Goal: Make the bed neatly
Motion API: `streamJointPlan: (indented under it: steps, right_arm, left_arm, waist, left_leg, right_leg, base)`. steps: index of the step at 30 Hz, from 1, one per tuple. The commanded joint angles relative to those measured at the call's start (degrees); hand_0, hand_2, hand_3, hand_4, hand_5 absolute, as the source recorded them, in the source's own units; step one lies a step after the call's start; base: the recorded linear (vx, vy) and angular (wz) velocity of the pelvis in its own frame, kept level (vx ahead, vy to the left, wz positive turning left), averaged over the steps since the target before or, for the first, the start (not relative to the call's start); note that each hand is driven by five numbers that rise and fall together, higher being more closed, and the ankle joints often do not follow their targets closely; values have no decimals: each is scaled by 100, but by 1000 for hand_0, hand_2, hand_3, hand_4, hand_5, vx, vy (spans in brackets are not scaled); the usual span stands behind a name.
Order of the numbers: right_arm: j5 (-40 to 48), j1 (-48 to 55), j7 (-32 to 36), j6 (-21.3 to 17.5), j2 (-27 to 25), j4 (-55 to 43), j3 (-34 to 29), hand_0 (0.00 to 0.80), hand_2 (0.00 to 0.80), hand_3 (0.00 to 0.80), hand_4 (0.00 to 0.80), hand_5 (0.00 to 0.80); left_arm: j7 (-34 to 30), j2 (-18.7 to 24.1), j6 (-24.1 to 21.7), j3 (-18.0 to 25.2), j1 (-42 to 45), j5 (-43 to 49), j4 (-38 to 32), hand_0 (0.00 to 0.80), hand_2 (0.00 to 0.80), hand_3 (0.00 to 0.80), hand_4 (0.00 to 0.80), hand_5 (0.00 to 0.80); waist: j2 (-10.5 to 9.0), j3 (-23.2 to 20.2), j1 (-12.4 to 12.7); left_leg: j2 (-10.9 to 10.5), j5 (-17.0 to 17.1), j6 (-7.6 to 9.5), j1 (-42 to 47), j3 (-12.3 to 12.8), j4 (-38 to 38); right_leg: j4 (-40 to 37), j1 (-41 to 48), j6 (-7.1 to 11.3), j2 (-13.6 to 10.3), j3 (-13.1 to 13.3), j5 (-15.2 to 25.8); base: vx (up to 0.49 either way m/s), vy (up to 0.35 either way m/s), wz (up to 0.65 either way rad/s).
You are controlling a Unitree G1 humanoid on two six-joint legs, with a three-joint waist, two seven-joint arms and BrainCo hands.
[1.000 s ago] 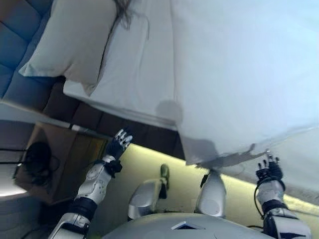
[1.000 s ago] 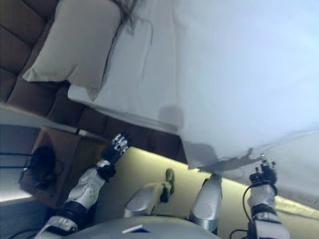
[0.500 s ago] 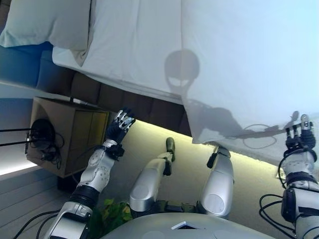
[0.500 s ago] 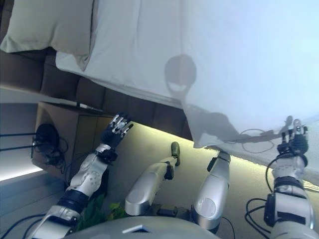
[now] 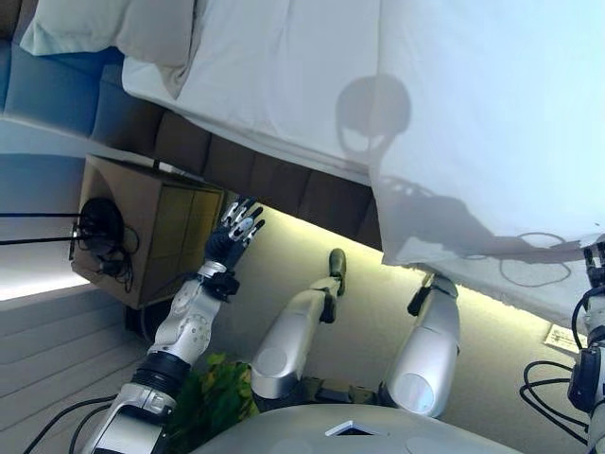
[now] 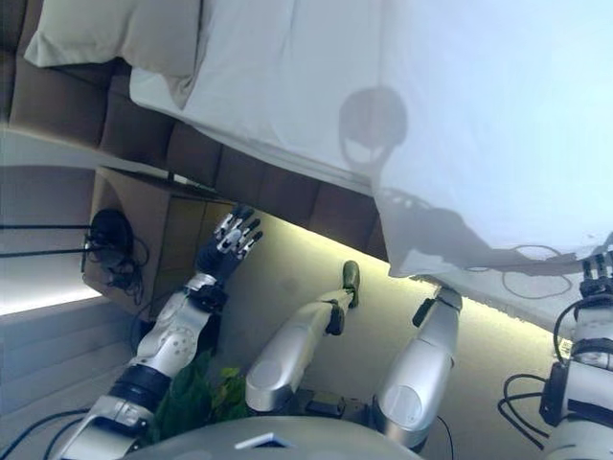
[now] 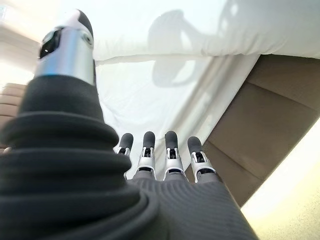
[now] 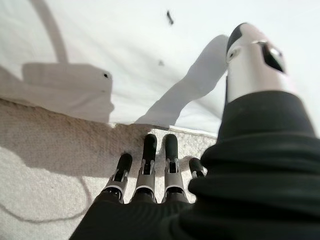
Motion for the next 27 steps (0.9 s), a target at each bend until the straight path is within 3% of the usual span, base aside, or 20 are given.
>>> streamJointPlan:
  steps: [1, 10, 12, 16, 25, 26, 27]
  right_arm:
    - [-50, -558, 356, 73, -305, -97, 167, 0, 0, 0, 0, 0]
    - [-155, -807, 383, 235, -246, -210, 299, 0, 0, 0, 0, 0]
    - [-154, -834, 351, 300, -214, -197, 333, 0, 0, 0, 0, 0]
    - [-426, -827, 387, 412, -111, -176, 387, 0, 0, 0, 0, 0]
    - [178, -611, 282, 554, 563, -354, 519, 0, 0, 0, 0, 0]
    - [199, -566, 256, 557, 694, -390, 535, 295, 295, 295, 295, 295]
    - [181, -537, 220, 545, 781, -420, 549, 496, 496, 496, 496, 496]
  left_arm:
    - [38, 267, -114, -121, 28, -247, -260, 0, 0, 0, 0, 0]
    - [-34, 393, 11, -109, 77, -319, -251, 0, 0, 0, 0, 0]
    - [-42, 411, 61, -58, 87, -328, -221, 0, 0, 0, 0, 0]
    - [-114, 457, 179, -48, 168, -378, -249, 0, 0, 0, 0, 0]
    - [-329, 514, 333, 42, 281, -221, -174, 0, 0, 0, 0, 0]
    - [-351, 518, 375, 73, 280, -174, -139, 0, 0, 0, 0, 0]
    - [-375, 516, 390, 96, 282, -139, -110, 0, 0, 0, 0, 0]
  waist:
    - [193, -63, 212]
    - [125, -197, 400]
    - [84, -251, 449]
    - [55, -308, 526]
    - [-137, -600, 745]
    - [-176, -657, 768]
    - [-202, -684, 780]
  left_leg:
    - [398, 75, -347, -215, -422, 224]
    - [359, 84, -328, -82, -530, 237]
    - [353, -50, -343, -8, -578, 286]
    - [322, 81, -292, 83, -617, 215]
    - [373, 125, -282, 536, -777, -157]
    - [389, 120, -282, 613, -793, -219]
    - [402, 115, -280, 656, -800, -242]
  right_leg:
    - [725, 1, 608, -348, 337, -616]
    - [645, 371, 612, -442, 117, -602]
    - [707, 475, 683, -447, 114, -740]
    - [492, 718, 633, -449, -61, -554]
    - [-64, 1471, 671, -409, -383, -355]
    - [-125, 1566, 678, -397, -408, -343]
    - [-156, 1623, 681, -393, -422, -336]
  base:
    - [58, 58, 5]
    - [55, 22, 11]
    - [81, 1, 16]
    - [15, 32, 10]
    - [71, -18, 10]
    - [114, -39, 16]
    - [114, -48, 10]
